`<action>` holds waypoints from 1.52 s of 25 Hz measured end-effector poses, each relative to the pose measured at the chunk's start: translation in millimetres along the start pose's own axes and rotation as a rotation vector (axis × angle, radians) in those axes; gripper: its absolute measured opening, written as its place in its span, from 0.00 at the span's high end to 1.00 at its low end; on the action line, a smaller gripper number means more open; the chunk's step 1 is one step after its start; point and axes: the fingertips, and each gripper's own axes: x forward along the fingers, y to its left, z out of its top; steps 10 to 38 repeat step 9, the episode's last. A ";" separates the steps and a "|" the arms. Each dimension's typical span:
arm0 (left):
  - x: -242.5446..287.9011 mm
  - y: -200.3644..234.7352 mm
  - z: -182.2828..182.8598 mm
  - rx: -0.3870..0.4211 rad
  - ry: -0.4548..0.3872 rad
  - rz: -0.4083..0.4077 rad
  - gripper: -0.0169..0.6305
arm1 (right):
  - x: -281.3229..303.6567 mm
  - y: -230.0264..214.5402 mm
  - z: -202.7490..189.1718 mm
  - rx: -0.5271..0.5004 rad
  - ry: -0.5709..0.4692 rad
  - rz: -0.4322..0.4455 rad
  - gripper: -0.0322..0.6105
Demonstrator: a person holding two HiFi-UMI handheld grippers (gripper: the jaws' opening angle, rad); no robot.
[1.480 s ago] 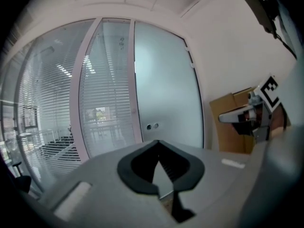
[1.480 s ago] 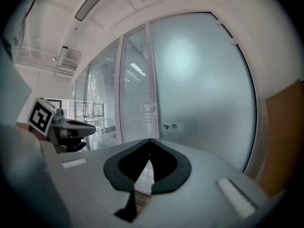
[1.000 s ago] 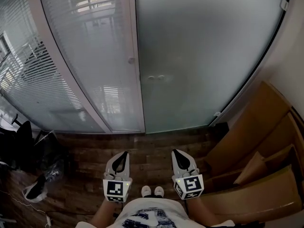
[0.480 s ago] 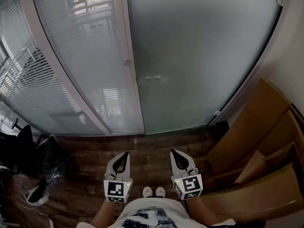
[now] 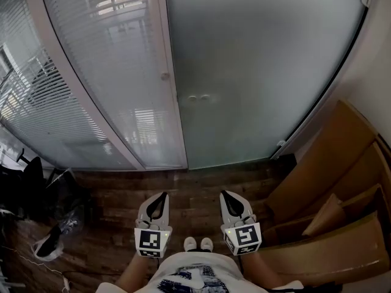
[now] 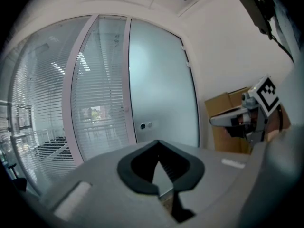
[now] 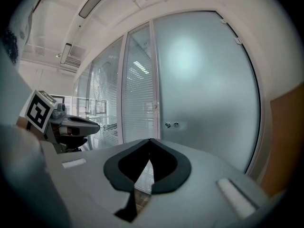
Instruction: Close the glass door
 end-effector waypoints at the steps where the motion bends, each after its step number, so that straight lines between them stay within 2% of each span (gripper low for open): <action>1: 0.1 0.3 -0.7 -0.001 0.002 0.000 0.97 | 0.6 0.2 -0.6 0.002 0.001 0.001 0.94; 38: 2.2 0.5 -1.2 0.000 0.004 0.005 0.97 | 1.7 -0.4 -2.6 -0.004 0.005 0.006 0.94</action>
